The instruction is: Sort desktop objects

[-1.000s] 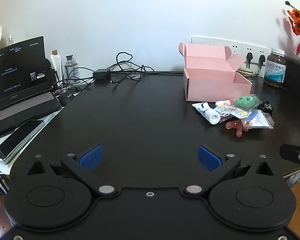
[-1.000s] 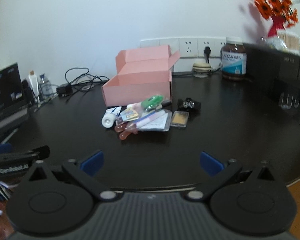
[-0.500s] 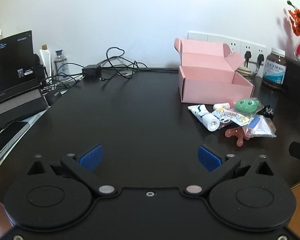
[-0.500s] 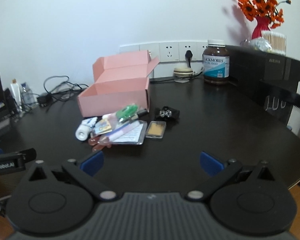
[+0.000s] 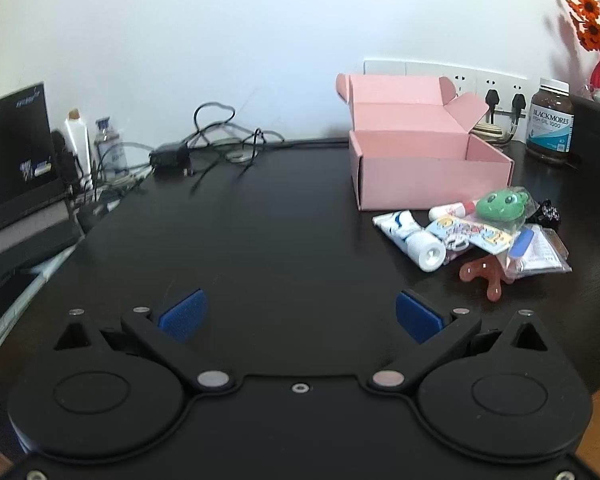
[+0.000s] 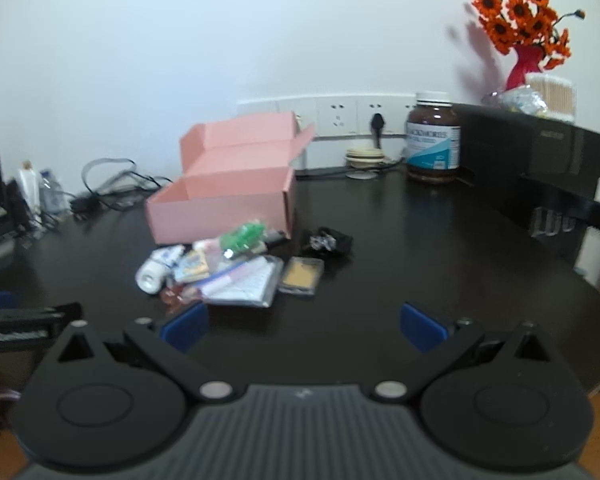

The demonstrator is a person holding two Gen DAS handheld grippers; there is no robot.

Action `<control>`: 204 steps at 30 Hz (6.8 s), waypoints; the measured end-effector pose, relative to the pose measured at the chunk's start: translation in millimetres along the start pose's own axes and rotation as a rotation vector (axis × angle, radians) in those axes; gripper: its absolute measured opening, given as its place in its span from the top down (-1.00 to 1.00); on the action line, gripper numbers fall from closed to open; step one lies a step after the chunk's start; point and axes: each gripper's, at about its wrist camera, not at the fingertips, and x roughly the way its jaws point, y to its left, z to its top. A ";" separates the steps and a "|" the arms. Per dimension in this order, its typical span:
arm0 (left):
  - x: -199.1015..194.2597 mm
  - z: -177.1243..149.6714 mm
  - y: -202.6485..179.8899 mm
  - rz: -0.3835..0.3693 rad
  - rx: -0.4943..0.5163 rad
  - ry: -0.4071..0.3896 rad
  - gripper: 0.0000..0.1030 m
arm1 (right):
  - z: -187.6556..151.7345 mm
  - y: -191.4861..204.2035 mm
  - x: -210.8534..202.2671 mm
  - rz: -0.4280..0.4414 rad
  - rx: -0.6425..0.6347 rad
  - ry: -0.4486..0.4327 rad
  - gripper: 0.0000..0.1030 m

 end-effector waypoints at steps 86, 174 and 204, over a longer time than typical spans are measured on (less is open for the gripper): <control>111.9 84.0 9.3 -0.195 0.091 -0.193 -1.00 | 61.9 -29.4 120.3 0.074 0.073 0.061 -0.99; 162.6 111.7 3.1 -0.236 -0.079 0.109 -1.00 | 117.1 2.7 221.8 -0.098 -0.075 0.283 -0.99; 160.1 106.6 -3.6 -0.216 -0.035 0.118 -1.00 | 110.7 -6.1 212.4 -0.056 -0.054 0.256 -0.99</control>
